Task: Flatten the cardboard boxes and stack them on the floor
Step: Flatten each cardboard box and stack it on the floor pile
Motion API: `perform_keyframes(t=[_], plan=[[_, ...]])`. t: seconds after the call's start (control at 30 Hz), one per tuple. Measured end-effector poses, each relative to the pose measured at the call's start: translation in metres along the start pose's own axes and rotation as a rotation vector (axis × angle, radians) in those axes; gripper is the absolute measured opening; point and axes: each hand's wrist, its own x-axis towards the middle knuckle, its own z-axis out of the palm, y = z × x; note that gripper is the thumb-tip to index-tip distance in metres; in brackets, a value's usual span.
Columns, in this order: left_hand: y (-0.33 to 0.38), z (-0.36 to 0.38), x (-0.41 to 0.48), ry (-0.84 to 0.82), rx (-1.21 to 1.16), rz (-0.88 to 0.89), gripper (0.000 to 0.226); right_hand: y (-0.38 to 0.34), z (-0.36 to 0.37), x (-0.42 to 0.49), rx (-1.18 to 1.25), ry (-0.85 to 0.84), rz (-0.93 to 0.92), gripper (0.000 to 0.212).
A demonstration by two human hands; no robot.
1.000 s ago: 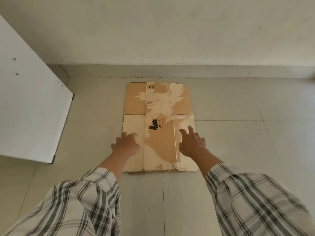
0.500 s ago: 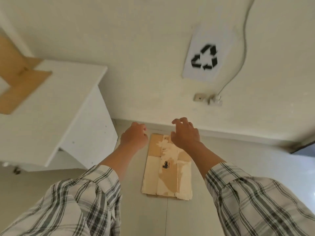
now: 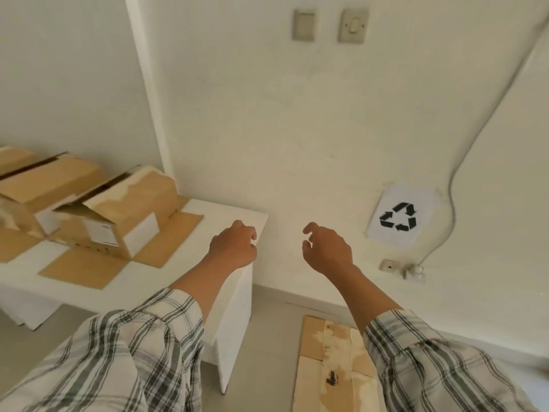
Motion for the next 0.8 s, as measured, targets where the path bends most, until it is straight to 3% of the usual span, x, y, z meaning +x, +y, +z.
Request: perform_keyframes(t=[0.27,0.8], plan=[[-0.15,-0.06,0.019,0.03,-0.02,-0.024,0.032,-0.145,0.039,0.041,0.023,0.012,-0.018,0.033],[-0.398,-0.124,0.141,0.06,-0.051,-0.123,0.029,-0.402,0.149,0.204,0.064,-0.066,-0.125,0.032]])
